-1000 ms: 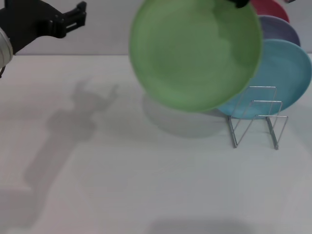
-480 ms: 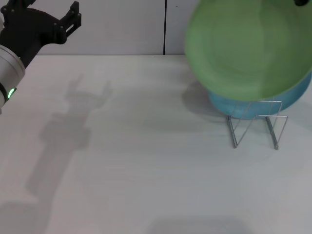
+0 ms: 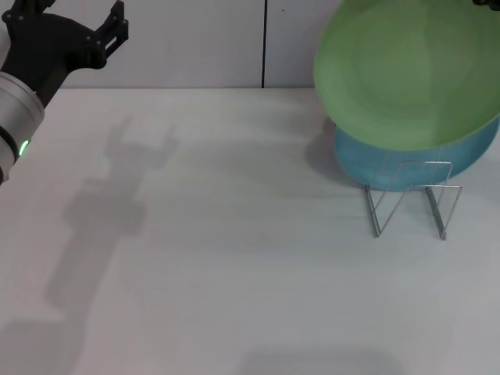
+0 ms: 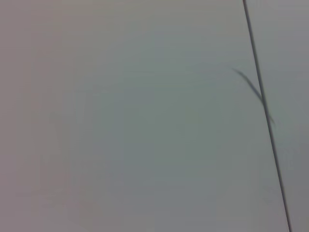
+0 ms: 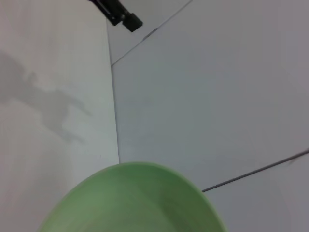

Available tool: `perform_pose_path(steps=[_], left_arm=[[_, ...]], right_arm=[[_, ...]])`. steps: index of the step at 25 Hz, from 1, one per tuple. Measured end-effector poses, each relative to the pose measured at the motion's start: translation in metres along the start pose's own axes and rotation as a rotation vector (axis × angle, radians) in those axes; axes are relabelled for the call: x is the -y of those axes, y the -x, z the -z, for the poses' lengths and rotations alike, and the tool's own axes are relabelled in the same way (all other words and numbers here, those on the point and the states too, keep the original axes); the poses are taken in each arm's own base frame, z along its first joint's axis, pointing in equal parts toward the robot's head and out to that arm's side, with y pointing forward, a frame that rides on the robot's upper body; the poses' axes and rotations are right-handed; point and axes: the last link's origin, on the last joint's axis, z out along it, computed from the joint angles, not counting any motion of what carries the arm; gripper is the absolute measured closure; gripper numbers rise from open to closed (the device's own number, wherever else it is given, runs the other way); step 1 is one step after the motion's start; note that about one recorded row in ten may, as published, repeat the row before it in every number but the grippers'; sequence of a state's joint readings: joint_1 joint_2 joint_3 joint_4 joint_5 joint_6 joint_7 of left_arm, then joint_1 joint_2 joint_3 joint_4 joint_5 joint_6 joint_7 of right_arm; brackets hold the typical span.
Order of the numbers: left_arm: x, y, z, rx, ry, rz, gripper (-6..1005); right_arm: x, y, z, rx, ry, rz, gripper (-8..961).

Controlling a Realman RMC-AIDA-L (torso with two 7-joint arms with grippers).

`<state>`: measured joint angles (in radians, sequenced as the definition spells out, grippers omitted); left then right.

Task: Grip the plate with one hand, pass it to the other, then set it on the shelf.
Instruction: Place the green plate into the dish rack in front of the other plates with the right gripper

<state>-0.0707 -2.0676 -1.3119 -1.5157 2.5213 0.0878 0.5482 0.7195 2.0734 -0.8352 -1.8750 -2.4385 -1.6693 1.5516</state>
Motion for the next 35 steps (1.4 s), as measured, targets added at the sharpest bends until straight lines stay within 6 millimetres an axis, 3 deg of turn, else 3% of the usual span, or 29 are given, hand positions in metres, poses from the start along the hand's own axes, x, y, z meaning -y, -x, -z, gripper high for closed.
perform_pose_path(steps=[35], left_arm=[[-0.022,-0.007,-0.010,-0.023,0.067,-0.010,144]], right_arm=[[-0.020,-0.023,-0.007,-0.017,0.070,0.096,914]])
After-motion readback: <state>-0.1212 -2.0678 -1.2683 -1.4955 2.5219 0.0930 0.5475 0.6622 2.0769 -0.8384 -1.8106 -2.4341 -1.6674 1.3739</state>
